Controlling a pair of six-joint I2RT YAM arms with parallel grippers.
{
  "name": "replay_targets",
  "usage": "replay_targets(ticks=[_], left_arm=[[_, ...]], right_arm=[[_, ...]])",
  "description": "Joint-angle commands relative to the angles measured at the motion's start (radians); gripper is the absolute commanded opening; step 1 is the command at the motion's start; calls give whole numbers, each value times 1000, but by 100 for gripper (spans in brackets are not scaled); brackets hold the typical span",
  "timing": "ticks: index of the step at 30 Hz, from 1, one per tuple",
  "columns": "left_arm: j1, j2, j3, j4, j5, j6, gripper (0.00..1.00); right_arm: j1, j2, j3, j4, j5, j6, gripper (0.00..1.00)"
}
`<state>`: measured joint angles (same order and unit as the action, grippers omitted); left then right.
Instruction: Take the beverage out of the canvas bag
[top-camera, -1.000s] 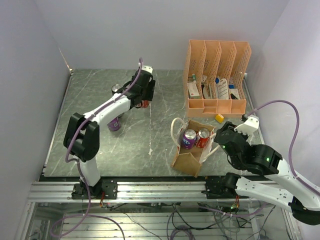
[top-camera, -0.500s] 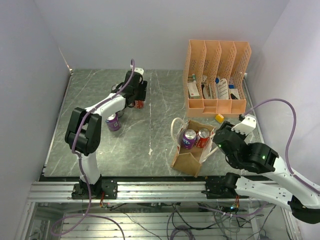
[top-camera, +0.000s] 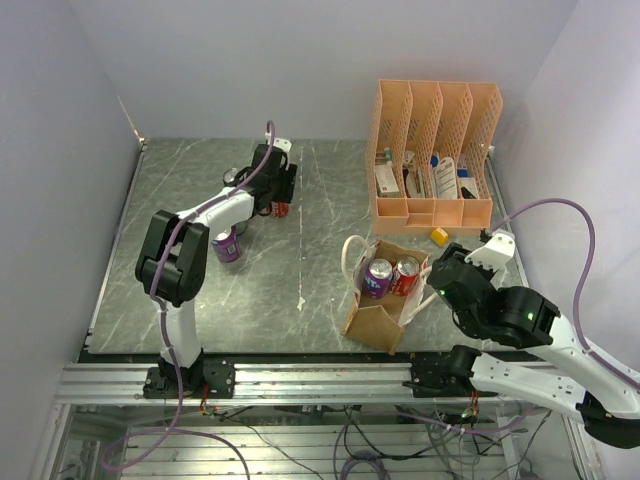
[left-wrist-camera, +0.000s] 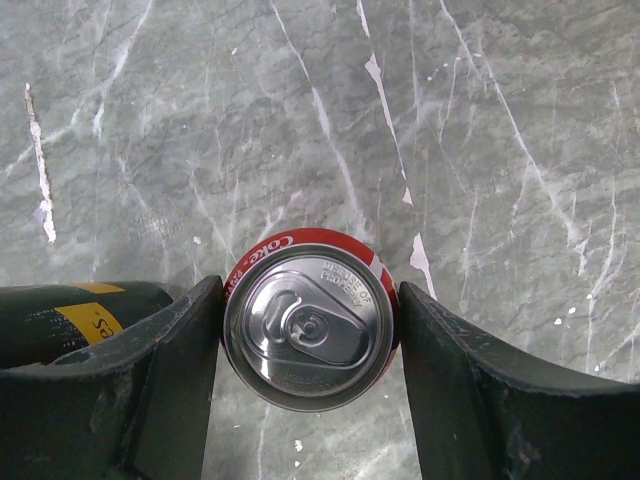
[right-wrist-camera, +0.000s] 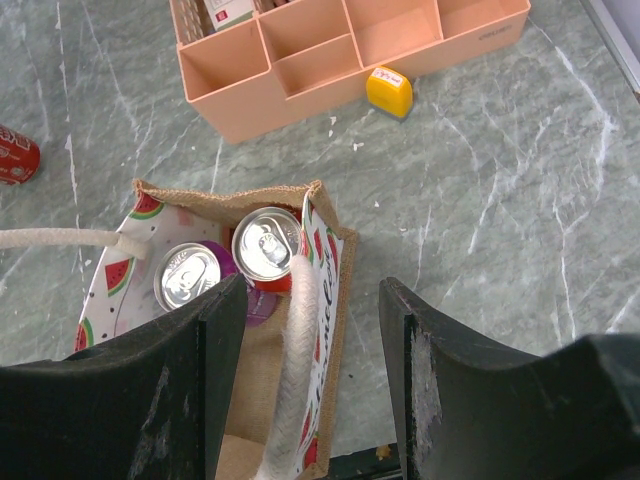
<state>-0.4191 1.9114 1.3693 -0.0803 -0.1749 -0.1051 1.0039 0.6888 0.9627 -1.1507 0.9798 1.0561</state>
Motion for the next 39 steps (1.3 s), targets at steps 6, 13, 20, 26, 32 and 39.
replay_targets(ticks=[6,13,20,26,32,39], left_arm=[[9,7,45,69,-26,13,9],[11,-7,84,-17,-32,30,74],[11,-108,53,-33,-26,39,94],[-7,-246,76,-122,60,-28,91],[-206,-459,-133,-33,200,-157,87],[-466,-661,-397,44,187,-295,82]], right_arm=[[5,-17,13,-12,28,20,55],[5,-32,13,-6,28,16,55],[4,-47,12,3,27,7,55],[5,-76,7,23,18,-11,55],[4,-102,3,40,10,-25,55],[5,-119,-3,54,2,-38,55]])
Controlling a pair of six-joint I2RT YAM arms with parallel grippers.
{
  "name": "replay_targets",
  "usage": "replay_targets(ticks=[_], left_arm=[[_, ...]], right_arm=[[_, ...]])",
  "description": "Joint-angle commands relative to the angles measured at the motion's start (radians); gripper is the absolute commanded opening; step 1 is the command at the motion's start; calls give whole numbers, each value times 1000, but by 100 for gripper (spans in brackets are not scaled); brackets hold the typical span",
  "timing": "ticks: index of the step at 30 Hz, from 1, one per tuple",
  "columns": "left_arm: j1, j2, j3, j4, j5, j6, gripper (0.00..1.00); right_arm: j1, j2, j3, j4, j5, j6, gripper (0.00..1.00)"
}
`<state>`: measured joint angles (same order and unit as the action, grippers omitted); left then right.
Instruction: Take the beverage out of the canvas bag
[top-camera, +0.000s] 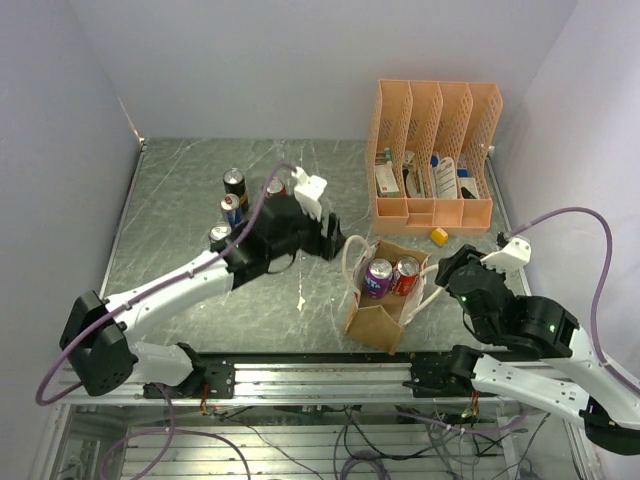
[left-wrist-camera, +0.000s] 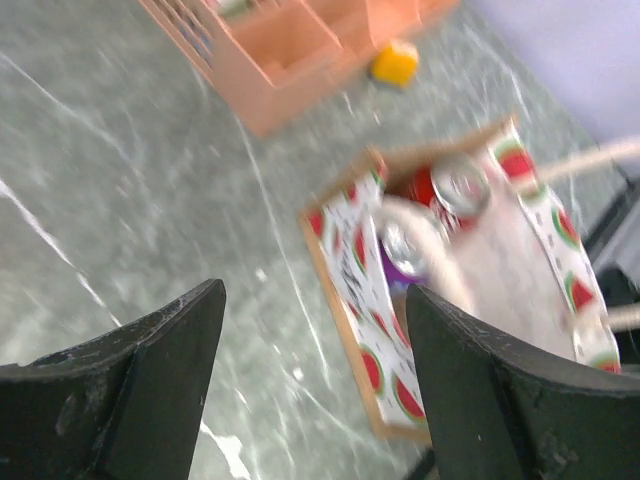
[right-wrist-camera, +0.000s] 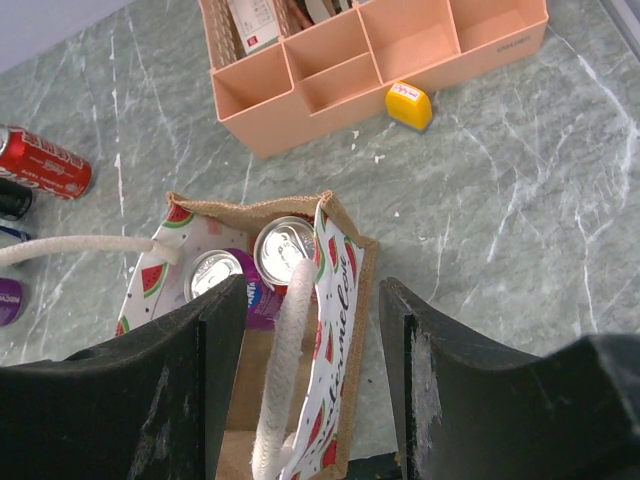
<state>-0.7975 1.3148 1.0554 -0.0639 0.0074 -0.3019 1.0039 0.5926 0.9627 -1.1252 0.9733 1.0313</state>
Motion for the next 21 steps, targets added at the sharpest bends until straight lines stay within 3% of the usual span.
replay_targets(ticks=[1,5,8,10,12,15,21], left_arm=[[-119,-92,-94,9,-20,-105,82],[-229,-188,-109,-68,-130,-129,79],[-281,-219,-128,-45,-124,-146,79],[-321,-185,-108,-38,-109,-141,77],[-392,-138,-52,-64,-163,-126,71],[-476,-76,0,-58,-240,-79,70],[-499,89,123,-115,-286,-38,62]], right_arm=[[4,-26,-5,35,6,-19,55],[4,-26,-6,44,4,-30,55],[5,-17,-3,38,5,-25,55],[5,-14,-2,35,6,-23,55],[5,-14,-2,32,5,-21,55],[4,-17,-2,31,7,-20,55],[4,-20,1,19,11,-4,55]])
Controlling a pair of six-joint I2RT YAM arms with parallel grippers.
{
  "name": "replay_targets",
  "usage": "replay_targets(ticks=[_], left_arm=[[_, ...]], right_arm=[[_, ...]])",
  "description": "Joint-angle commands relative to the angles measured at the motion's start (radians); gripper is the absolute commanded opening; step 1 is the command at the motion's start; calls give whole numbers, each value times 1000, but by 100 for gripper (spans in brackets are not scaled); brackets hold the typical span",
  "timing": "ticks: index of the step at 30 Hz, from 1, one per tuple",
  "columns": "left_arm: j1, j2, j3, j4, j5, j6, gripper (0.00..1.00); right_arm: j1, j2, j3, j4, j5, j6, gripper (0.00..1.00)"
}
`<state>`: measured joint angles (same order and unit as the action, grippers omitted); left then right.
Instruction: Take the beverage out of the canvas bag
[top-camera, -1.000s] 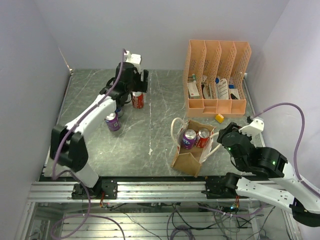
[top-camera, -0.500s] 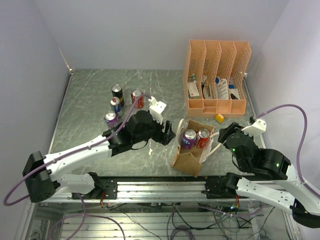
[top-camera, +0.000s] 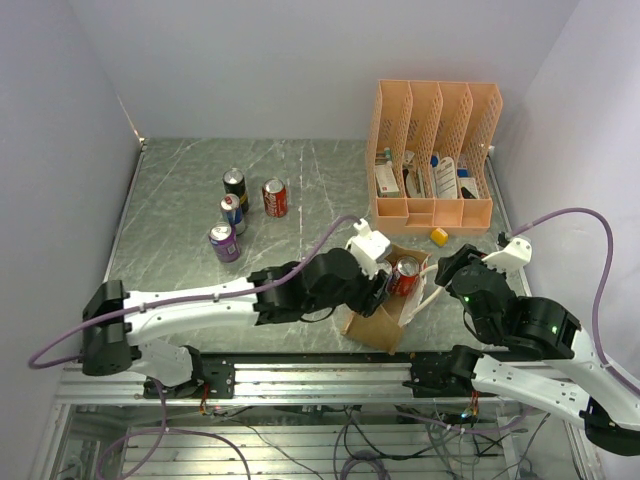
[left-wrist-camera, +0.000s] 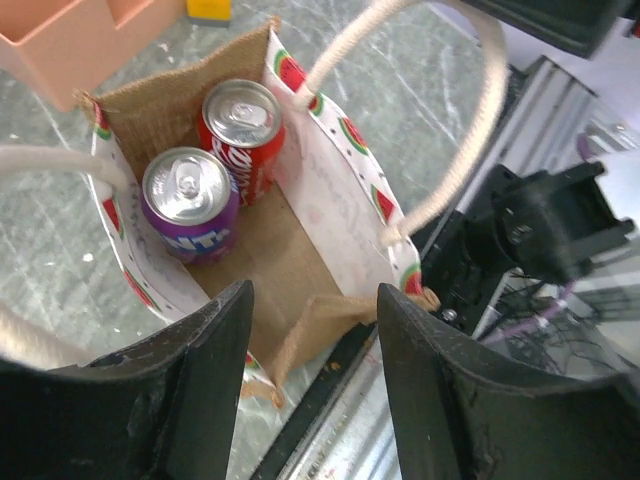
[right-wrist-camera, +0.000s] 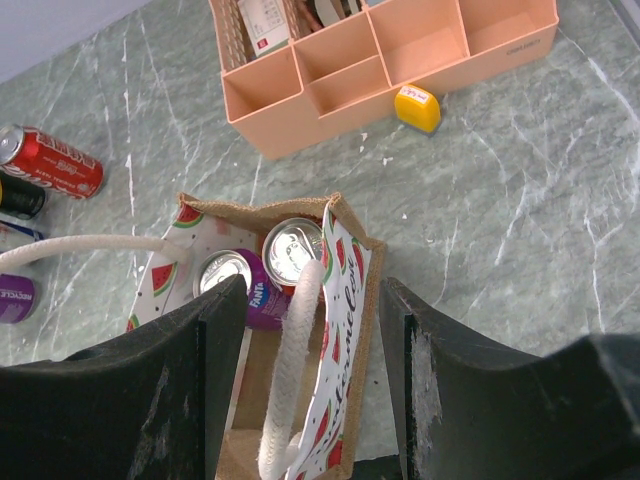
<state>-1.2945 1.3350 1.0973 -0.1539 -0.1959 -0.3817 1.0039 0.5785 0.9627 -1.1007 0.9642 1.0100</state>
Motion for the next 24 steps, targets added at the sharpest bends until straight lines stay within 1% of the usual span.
replay_targets(ticks=[1,8,13,17,19,21,24], left_arm=[[-1,92,89,-22,-95,54,62],[0,278,234,-118,-152,105,60],[-1,367,309,-164,-189,128,60],[0,418,357,-209,-232,157,65],[5,437,373,-228,-242,176,70],[19,454,387,-240,-226,188,73],[31,482,410,-261,-212,204,75]], right_arm=[[5,-7,2,-8,21,19,55],[5,-22,-1,-7,23,22,55],[4,-29,-1,-9,27,25,55],[4,-26,-1,-10,25,24,55],[4,-23,-1,-10,25,23,55],[4,-22,0,-10,27,25,55],[4,-22,-1,-9,28,24,55]])
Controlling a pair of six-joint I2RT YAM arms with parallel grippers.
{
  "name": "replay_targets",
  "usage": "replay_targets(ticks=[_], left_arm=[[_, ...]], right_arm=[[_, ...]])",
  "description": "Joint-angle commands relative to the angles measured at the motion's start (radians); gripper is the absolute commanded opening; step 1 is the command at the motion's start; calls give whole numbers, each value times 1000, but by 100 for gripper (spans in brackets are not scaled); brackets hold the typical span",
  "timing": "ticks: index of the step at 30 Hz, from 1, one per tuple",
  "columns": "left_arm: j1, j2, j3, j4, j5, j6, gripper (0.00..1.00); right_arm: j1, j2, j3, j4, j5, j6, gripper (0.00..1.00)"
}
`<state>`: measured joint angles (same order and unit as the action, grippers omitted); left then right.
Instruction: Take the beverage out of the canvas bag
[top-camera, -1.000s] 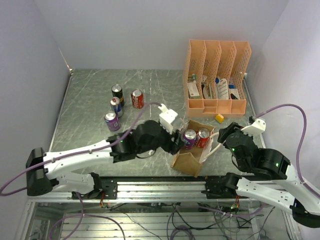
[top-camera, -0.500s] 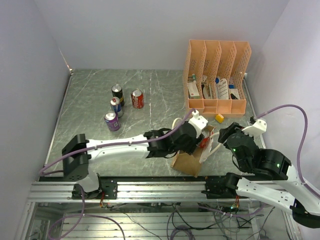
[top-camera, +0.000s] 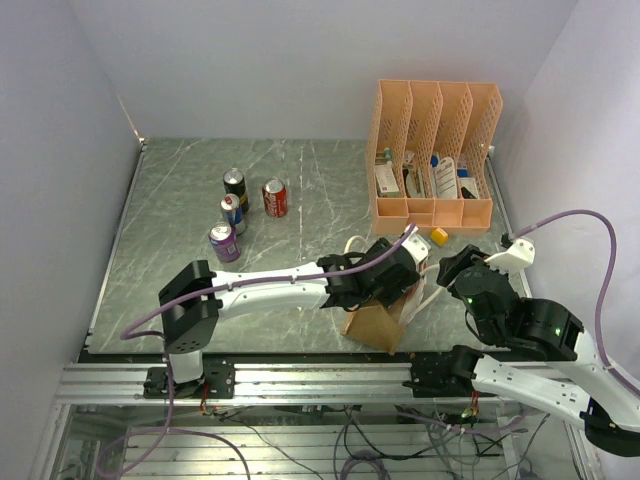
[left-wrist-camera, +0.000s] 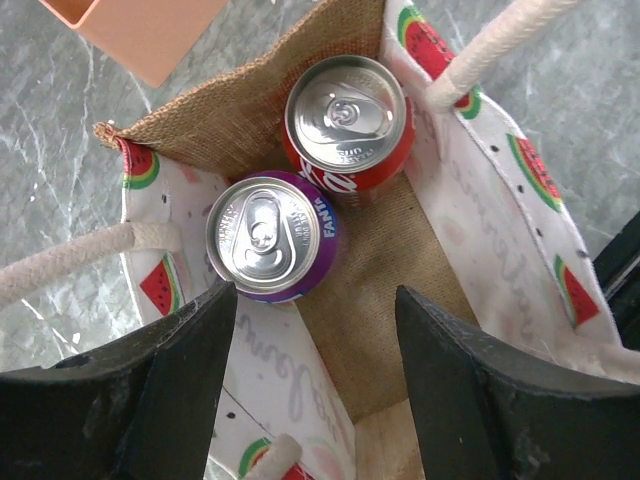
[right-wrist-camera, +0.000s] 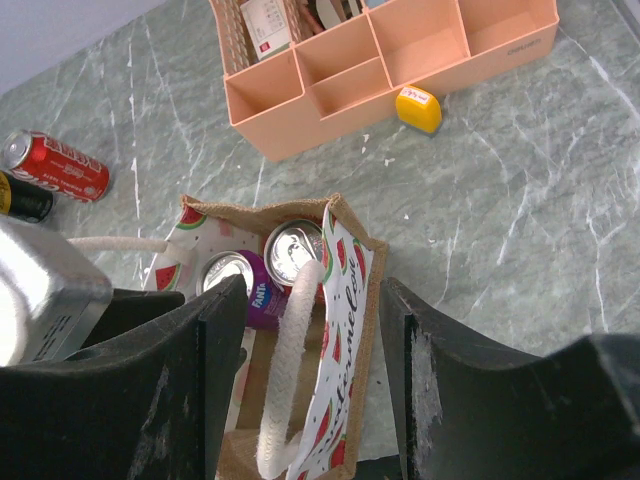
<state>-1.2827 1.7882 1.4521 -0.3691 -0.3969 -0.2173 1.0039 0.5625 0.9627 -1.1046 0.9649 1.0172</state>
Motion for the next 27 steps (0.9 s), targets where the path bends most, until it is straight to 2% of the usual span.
replay_targets(ticks=[1,9,27], left_arm=[[23,35,60,-49,-5,47,76],[57,76,73,-29,34,67,87],[89,219,118,-39,101,54,94]], right_arm=[[5,-6,-1,-5,28,17,55],[5,-8,-1,-8,29,22,55],[4,-3,0,-10,30,23,55]])
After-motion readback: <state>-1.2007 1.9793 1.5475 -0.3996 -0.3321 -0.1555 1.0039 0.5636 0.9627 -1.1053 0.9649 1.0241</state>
